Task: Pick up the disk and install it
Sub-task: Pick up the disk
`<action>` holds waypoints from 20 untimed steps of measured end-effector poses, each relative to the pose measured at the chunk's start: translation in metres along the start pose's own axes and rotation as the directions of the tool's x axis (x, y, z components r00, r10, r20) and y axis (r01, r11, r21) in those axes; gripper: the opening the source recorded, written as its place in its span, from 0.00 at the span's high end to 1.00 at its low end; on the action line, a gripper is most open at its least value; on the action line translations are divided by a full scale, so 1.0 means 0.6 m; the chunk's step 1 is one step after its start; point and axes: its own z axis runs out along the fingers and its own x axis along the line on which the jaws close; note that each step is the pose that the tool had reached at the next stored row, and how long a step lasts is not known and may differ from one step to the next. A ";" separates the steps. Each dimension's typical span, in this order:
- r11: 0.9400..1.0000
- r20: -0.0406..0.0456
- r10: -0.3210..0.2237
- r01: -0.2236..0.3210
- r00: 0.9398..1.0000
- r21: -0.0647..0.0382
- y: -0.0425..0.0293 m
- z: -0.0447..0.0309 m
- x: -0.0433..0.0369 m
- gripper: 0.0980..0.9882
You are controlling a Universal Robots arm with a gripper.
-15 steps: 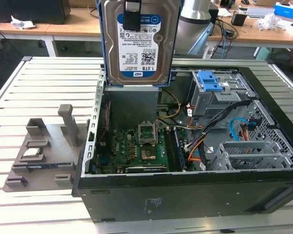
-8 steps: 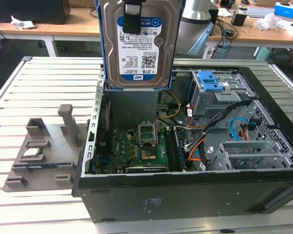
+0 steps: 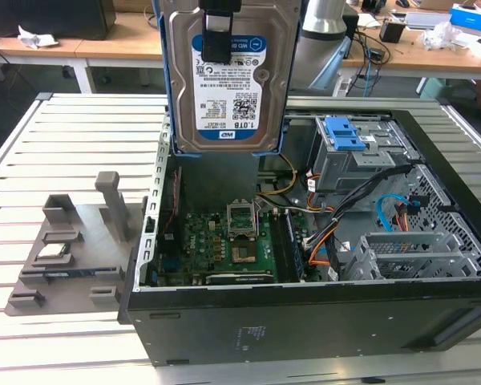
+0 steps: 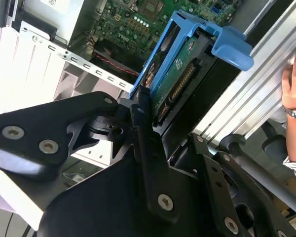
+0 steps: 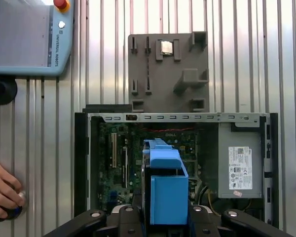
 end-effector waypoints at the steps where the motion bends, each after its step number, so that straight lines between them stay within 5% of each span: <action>1: 1.000 0.000 0.000 0.000 1.000 0.000 0.000 0.001 0.007 0.70; 4: 1.000 0.000 0.000 0.000 1.000 0.000 -0.001 0.005 0.038 0.70; 10: 1.000 0.000 0.000 0.000 1.000 0.000 -0.001 0.007 0.057 0.70; 20: 1.000 0.000 0.000 0.000 1.000 -0.001 -0.017 0.020 0.060 0.70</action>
